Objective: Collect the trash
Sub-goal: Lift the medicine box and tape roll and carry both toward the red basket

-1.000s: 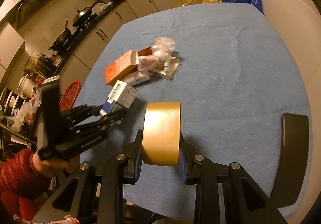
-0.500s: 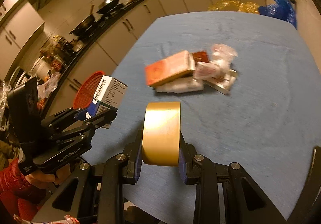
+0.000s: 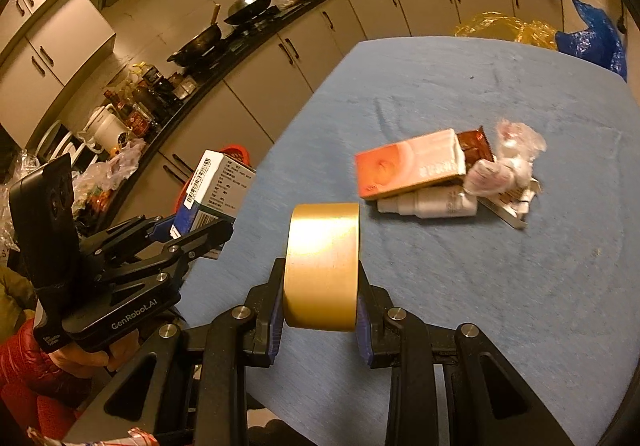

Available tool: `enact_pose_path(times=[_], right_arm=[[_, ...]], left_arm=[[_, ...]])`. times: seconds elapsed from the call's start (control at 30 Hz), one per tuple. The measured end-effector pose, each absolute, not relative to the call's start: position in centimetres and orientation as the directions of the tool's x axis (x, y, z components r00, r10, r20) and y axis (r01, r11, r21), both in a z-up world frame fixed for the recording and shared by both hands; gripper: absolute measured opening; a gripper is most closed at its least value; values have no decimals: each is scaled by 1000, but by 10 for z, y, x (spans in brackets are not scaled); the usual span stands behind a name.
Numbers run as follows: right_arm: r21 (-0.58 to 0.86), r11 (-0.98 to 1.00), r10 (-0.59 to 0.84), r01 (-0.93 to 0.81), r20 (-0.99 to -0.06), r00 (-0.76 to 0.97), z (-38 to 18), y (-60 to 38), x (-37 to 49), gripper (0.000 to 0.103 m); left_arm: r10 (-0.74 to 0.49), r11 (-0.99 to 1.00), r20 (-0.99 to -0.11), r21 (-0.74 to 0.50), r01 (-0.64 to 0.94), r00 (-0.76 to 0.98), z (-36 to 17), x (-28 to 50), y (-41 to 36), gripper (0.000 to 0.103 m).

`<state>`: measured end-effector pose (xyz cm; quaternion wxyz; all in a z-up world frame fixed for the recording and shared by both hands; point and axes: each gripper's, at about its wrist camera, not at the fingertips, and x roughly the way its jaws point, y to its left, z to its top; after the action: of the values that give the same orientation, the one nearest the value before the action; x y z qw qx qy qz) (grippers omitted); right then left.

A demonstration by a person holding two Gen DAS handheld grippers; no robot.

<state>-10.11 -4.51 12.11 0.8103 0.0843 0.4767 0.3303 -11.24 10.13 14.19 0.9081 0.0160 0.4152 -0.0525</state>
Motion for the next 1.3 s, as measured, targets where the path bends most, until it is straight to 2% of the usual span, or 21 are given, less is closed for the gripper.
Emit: enact_pose_path(times=[1.3], right_arm=[[425,733,631,-532,-717,297,139,6,-90,32]], left_arm=[[-37,999,-730,-42,9,683,150,-126,145,33]])
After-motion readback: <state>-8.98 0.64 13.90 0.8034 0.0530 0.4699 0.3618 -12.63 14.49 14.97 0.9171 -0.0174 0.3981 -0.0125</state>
